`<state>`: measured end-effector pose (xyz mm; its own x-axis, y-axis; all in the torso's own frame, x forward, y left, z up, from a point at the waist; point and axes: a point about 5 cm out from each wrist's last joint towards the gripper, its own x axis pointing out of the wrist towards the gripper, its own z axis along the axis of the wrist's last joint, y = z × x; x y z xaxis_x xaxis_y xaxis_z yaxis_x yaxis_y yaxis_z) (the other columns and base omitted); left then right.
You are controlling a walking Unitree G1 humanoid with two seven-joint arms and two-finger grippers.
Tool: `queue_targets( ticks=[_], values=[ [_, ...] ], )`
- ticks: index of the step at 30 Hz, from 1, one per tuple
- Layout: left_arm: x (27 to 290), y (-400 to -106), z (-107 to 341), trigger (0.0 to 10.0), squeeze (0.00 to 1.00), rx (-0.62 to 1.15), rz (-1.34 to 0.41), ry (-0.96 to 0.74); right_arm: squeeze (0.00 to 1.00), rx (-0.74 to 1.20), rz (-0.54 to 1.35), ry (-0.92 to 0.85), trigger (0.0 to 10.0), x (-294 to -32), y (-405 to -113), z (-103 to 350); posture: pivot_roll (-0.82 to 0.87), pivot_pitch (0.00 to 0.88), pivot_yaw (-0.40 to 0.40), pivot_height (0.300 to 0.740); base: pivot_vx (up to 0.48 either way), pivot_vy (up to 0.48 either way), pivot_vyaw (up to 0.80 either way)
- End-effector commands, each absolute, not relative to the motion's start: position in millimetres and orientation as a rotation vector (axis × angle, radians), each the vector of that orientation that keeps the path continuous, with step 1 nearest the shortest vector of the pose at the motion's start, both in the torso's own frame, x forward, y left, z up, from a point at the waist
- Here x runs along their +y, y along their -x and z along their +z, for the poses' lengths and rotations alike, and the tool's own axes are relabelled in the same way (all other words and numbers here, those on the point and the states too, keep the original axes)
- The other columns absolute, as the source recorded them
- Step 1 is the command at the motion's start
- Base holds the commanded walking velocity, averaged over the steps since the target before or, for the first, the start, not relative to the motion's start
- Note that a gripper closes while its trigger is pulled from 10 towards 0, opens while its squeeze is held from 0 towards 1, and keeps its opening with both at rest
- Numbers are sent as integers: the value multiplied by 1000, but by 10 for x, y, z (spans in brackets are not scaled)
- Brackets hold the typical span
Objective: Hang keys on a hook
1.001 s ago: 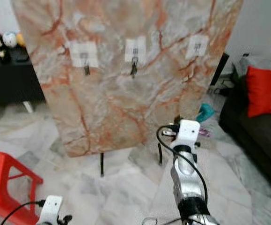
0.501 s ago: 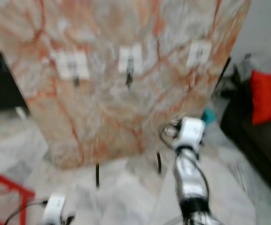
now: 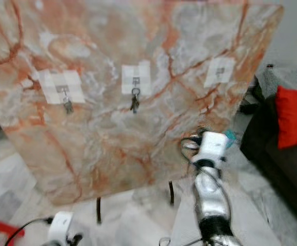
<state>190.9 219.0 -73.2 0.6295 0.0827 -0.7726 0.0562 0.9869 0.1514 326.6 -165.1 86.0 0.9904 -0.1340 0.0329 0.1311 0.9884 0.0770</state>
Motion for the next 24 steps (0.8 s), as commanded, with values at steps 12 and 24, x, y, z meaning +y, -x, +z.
queue_targets(
  ticks=[12, 24],
  values=[
    [2112, -1915, -745, 10000, 0, 889, 0, -158, 0, -59, -191, -53, 10000, -1827, -3260, 904, 54, 0, -51, 740, 162, 0, 0],
    [2109, -1919, -744, 10000, 0, 890, -4, -161, 0, -66, -215, -40, 10000, -1905, -3262, 924, 52, 0, -51, 740, 0, 0, 0]
  ],
)
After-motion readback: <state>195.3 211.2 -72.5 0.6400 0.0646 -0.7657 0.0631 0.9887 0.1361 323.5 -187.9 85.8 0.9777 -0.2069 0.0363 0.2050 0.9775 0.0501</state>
